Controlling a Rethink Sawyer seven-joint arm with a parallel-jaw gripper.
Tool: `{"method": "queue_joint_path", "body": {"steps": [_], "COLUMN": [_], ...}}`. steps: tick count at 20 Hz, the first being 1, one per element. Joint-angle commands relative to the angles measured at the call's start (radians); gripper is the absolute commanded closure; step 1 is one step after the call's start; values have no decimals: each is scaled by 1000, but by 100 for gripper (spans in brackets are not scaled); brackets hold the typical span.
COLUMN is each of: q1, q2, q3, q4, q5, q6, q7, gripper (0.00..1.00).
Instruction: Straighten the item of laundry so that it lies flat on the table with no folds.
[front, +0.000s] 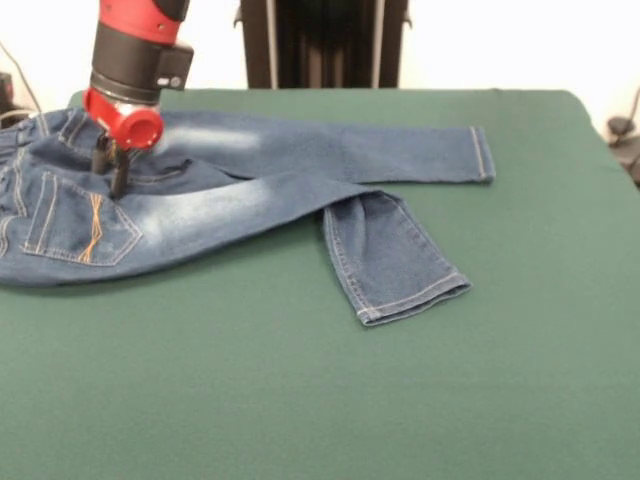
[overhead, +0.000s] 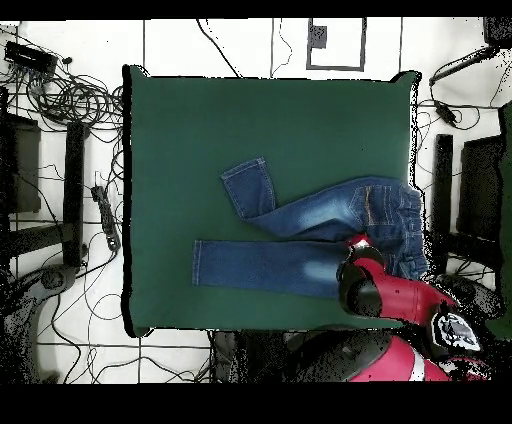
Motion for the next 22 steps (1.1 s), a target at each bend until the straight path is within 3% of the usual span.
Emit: {"method": "queue_joint_path", "body": {"steps": [1, 6, 12, 17, 22], "q1": [-130, -113, -27, 11, -3], "q2": [-38, -103, -207, -210, -218], "q3": [150, 149, 133, 135, 169], "q4": [33, 94, 170, 188, 204], "q5": [142, 155, 195, 237, 269], "q6": [375, 397, 460, 455, 435], "q7": [22, 16, 65, 110, 96], "gripper": [0, 0, 0, 0, 0]}}
